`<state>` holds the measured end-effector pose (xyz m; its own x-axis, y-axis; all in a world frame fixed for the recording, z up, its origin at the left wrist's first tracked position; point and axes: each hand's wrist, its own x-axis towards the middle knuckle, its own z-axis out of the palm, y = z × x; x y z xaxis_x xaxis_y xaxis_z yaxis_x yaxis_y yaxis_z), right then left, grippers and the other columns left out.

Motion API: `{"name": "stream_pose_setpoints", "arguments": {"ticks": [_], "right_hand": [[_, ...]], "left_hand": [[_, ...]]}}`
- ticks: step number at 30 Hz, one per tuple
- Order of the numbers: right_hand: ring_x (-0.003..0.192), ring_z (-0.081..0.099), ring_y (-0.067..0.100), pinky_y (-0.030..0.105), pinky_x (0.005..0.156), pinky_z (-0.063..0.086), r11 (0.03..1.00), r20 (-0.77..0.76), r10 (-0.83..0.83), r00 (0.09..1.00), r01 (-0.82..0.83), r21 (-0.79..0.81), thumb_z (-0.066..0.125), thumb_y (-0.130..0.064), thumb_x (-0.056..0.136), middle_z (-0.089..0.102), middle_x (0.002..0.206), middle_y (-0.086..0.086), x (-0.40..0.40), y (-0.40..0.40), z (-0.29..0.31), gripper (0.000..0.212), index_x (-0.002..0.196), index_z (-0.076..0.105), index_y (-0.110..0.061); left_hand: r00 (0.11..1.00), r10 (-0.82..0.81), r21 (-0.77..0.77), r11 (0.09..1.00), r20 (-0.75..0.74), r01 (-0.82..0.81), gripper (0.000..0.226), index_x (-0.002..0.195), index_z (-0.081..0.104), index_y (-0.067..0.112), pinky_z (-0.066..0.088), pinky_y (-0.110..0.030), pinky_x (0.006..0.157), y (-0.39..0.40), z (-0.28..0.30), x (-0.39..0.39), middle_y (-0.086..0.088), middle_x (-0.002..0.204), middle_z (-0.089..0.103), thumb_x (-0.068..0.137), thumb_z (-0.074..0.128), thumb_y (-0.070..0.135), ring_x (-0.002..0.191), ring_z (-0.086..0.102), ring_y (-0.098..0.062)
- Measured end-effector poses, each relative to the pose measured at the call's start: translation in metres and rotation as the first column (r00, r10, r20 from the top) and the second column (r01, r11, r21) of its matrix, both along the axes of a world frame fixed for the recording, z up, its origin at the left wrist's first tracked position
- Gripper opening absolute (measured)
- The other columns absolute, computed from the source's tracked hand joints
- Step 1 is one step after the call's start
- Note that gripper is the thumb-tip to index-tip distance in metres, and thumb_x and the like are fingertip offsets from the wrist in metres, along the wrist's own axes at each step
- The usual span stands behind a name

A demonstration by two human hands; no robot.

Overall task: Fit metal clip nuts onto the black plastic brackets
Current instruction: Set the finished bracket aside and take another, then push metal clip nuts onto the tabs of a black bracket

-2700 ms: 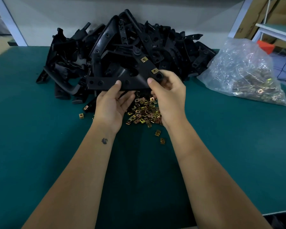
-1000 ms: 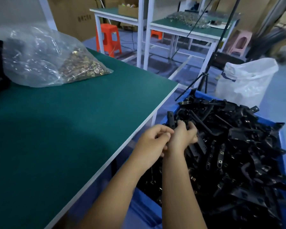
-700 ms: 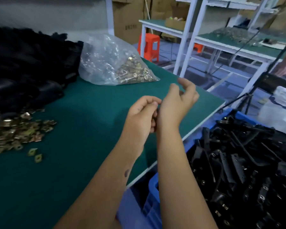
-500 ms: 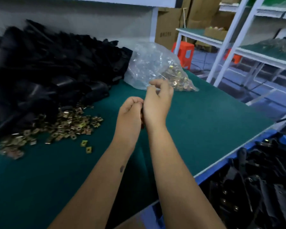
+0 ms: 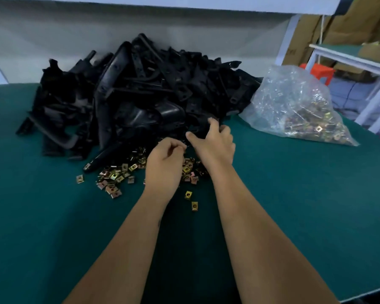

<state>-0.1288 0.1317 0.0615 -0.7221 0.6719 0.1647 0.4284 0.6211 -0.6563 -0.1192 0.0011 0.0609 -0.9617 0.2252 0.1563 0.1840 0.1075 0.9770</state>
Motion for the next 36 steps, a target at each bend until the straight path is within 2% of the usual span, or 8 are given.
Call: {"name": "stream_pose_setpoints", "arguments": {"ticks": [7,10,15,18,23,28,33,36], "right_hand": [[0.130,0.037,0.028,0.041,0.105,0.029,0.989,0.044,-0.144,0.989,0.143,0.025,0.061,-0.064,0.082,0.042,0.140,0.010,-0.012,-0.003,0.003,0.074,0.131,0.040,-0.013],[0.122,0.042,0.028,0.039,0.099,0.032,0.981,-0.009,-0.196,0.981,0.196,0.003,0.064,-0.050,0.083,0.050,0.132,0.008,-0.012,-0.004,0.005,0.062,0.124,0.041,-0.011],[0.090,0.048,0.021,0.034,0.084,0.035,0.966,-0.168,-0.198,0.966,0.163,-0.200,0.059,-0.022,0.082,0.054,0.089,-0.007,-0.005,0.000,0.007,0.032,0.105,0.037,-0.021],[0.066,0.051,0.010,0.030,0.069,0.042,0.920,-0.311,-0.159,0.937,0.026,-0.391,0.060,-0.020,0.081,0.052,0.070,-0.013,0.002,0.003,0.003,0.010,0.090,0.055,-0.019],[0.055,0.031,0.007,0.022,0.054,0.028,0.781,-0.606,-0.369,0.704,-0.119,-0.614,0.058,-0.004,0.082,0.037,0.055,-0.011,0.020,0.004,0.007,0.029,0.060,0.045,-0.017],[0.052,0.029,0.013,0.024,0.046,0.025,0.569,-0.603,-0.656,0.454,-0.228,-0.790,0.051,-0.003,0.087,0.037,0.060,0.000,0.033,0.007,0.015,0.030,0.063,0.039,-0.016],[0.041,0.041,0.012,0.023,0.043,0.035,0.715,-0.721,-0.544,0.429,-0.213,-0.666,0.055,-0.012,0.095,0.045,0.060,-0.004,0.034,-0.005,0.028,0.028,0.070,0.046,-0.016],[0.060,0.055,0.016,0.028,0.054,0.050,0.868,-0.812,-0.365,0.457,-0.150,-0.474,0.056,-0.014,0.097,0.055,0.073,-0.004,0.031,-0.019,0.031,0.016,0.081,0.057,-0.017]], "left_hand": [[0.999,0.021,-0.040,0.999,-0.029,-0.022,0.022,0.082,0.065,0.027,0.035,-0.015,0.046,0.006,-0.002,-0.004,0.007,0.064,0.057,0.096,0.051,0.016,0.050,0.044,-0.002],[0.999,0.025,-0.051,0.998,-0.035,-0.026,0.023,0.082,0.065,0.028,0.036,-0.016,0.046,0.005,-0.003,-0.005,0.008,0.064,0.058,0.096,0.051,0.016,0.050,0.045,-0.001],[0.999,0.022,-0.069,0.997,-0.030,-0.024,0.025,0.081,0.064,0.031,0.036,-0.016,0.045,0.006,-0.003,-0.005,0.008,0.065,0.058,0.096,0.050,0.016,0.050,0.045,0.000],[1.000,0.016,-0.056,0.998,-0.027,-0.018,0.026,0.080,0.063,0.032,0.037,-0.016,0.046,0.005,-0.003,-0.005,0.007,0.066,0.059,0.096,0.049,0.016,0.050,0.045,-0.001],[1.000,0.001,-0.030,1.000,-0.005,-0.001,0.025,0.082,0.064,0.029,0.036,-0.018,0.044,0.004,-0.002,-0.003,0.013,0.058,0.055,0.096,0.049,0.015,0.047,0.042,-0.003],[0.999,-0.026,0.043,0.999,0.038,0.024,0.026,0.086,0.066,0.024,0.041,-0.020,0.050,0.000,0.003,-0.001,0.014,0.057,0.055,0.097,0.047,0.011,0.054,0.047,-0.005],[1.000,-0.014,0.190,0.982,0.008,0.013,0.027,0.089,0.063,0.024,0.047,-0.027,0.059,-0.003,0.012,0.002,0.006,0.073,0.059,0.097,0.047,0.004,0.062,0.053,-0.007],[1.000,0.011,0.263,0.965,-0.019,-0.006,0.026,0.091,0.063,0.027,0.052,-0.025,0.069,-0.003,0.015,0.004,0.006,0.084,0.062,0.096,0.051,0.004,0.071,0.059,-0.007]]}}
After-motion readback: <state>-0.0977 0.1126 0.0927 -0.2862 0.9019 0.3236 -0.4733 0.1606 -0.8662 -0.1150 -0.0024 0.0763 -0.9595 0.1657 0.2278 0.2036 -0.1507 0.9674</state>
